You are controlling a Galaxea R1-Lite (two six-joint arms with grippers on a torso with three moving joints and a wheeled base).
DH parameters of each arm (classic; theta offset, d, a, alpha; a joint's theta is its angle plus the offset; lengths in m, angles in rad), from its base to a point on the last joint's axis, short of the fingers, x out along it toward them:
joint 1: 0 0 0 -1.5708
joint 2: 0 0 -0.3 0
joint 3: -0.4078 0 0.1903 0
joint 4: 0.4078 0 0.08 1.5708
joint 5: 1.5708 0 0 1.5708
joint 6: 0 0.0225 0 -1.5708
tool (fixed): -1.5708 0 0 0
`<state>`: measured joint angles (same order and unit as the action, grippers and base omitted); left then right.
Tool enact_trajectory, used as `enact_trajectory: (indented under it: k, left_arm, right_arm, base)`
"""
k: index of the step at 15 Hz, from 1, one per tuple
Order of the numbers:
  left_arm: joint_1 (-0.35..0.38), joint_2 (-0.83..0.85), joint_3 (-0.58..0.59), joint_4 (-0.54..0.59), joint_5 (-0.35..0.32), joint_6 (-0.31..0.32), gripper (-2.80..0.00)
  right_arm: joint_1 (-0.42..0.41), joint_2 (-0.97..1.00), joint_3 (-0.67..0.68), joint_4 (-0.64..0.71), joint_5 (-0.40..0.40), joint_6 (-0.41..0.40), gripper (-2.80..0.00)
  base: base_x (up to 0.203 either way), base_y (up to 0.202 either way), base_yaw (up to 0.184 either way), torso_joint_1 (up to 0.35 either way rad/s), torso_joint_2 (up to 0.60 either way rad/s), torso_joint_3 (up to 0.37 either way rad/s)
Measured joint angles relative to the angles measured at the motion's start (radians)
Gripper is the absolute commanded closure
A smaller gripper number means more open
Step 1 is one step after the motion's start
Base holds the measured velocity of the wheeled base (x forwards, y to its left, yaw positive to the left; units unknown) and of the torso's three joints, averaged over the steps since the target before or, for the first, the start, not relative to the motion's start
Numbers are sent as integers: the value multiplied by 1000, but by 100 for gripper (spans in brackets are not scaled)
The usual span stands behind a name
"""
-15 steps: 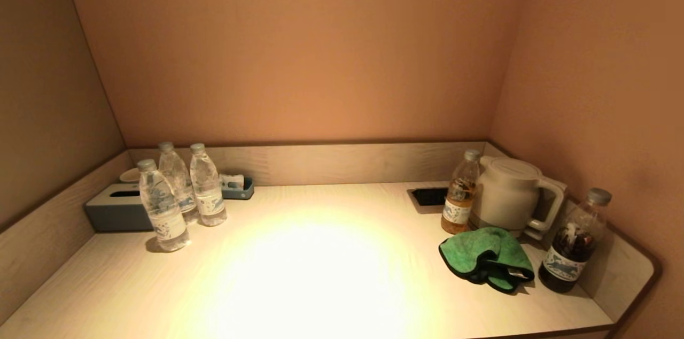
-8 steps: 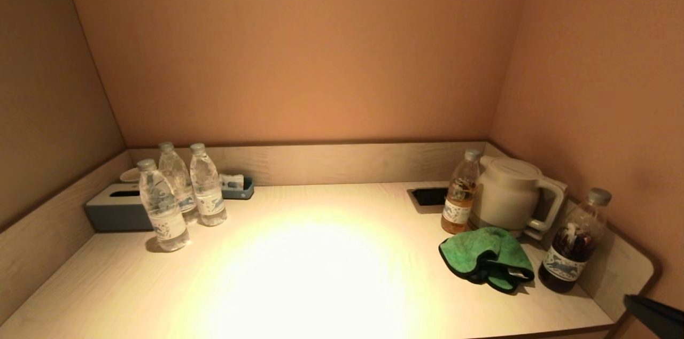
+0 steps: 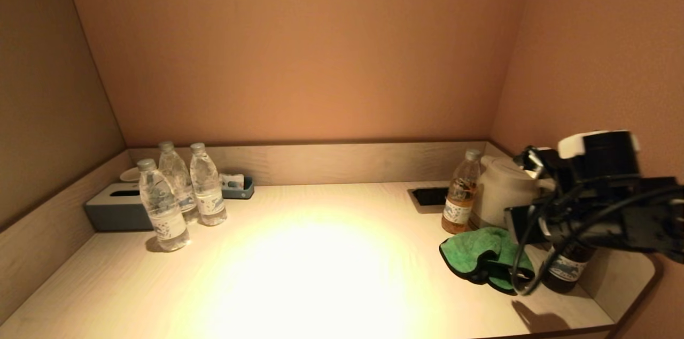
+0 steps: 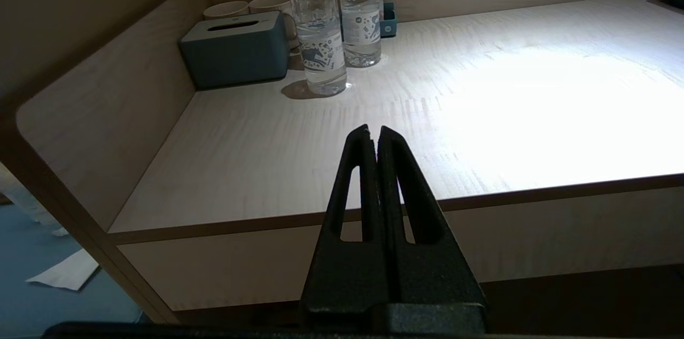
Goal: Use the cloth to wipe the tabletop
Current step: Pick up the tablecloth
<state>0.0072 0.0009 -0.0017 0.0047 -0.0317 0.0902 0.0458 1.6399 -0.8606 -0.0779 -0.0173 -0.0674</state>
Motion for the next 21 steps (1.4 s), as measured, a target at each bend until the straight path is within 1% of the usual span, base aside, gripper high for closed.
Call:
enact_trajectory:
  k: [3, 5, 7, 9, 11, 13, 18, 19, 21]
  left_arm:
    - [0, 0, 0, 0, -1, 0, 0]
    - [0, 0, 0, 0, -1, 0, 0]
    - [-1, 0, 0, 0, 0, 0, 0]
    - [0, 0, 0, 0, 0, 0, 0]
    - [0, 0, 0, 0, 0, 0, 0]
    - [0, 0, 1, 0, -1, 0, 0]
    - [0, 0, 1, 0, 0, 0, 0]
    - [0, 0, 1, 0, 0, 0, 0]
    - [-1, 0, 0, 0, 0, -1, 0]
  right_arm:
    - [30, 292, -230, -11, -102, 50, 0]
    - [38, 421, -334, 8, -158, 82, 0]
    - [26, 504, -376, 38, -203, 120, 0]
    - [8, 538, -379, 54, -226, 142, 0]
    - [4, 550, -377, 56, -229, 152, 0]
    - [-4, 519, -350, 63, -213, 167, 0]
    - [-9, 442, -321, 115, -118, 198, 0]
    - [-10, 434, -319, 120, -104, 199, -280]
    - [-9, 420, -306, 127, -80, 199, -280]
  base:
    - [0, 0, 0, 0, 0, 0]
    - [0, 0, 0, 0, 0, 0]
    - [0, 0, 0, 0, 0, 0]
    - [0, 0, 0, 0, 0, 0]
    - [0, 0, 0, 0, 0, 0]
    - [0, 0, 0, 0, 0, 0]
    - [0, 0, 0, 0, 0, 0]
    - [0, 0, 0, 0, 0, 0]
    - [0, 0, 0, 0, 0, 0]
